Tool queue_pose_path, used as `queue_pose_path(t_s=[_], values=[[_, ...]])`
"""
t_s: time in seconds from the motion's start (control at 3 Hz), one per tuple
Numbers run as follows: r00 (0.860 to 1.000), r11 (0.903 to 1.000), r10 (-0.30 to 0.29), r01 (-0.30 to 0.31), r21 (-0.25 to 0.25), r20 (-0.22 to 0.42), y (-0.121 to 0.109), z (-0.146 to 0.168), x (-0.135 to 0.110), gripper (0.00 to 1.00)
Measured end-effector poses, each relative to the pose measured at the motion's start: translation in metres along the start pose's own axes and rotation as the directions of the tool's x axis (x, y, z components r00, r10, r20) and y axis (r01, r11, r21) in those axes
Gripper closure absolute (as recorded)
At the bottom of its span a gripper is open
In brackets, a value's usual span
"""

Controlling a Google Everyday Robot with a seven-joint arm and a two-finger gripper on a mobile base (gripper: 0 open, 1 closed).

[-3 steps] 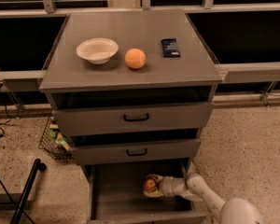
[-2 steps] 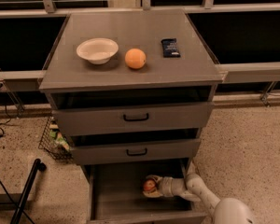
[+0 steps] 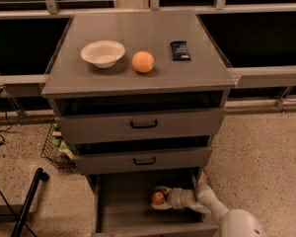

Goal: Place apple into bottom drawer

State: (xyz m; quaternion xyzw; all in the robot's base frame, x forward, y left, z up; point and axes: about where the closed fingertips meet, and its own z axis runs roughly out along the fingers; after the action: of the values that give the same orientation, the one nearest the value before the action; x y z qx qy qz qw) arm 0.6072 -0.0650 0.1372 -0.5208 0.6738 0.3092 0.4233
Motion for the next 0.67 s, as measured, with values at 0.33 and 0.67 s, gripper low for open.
queue_pose_path(t_s=[0.33, 0.67], values=[[1.000, 1.0000, 0.000, 0.000, 0.000, 0.000, 0.0000, 0.0000, 0.0000, 0.74], [1.000, 1.0000, 0.000, 0.000, 0.000, 0.000, 0.0000, 0.0000, 0.0000, 0.51]])
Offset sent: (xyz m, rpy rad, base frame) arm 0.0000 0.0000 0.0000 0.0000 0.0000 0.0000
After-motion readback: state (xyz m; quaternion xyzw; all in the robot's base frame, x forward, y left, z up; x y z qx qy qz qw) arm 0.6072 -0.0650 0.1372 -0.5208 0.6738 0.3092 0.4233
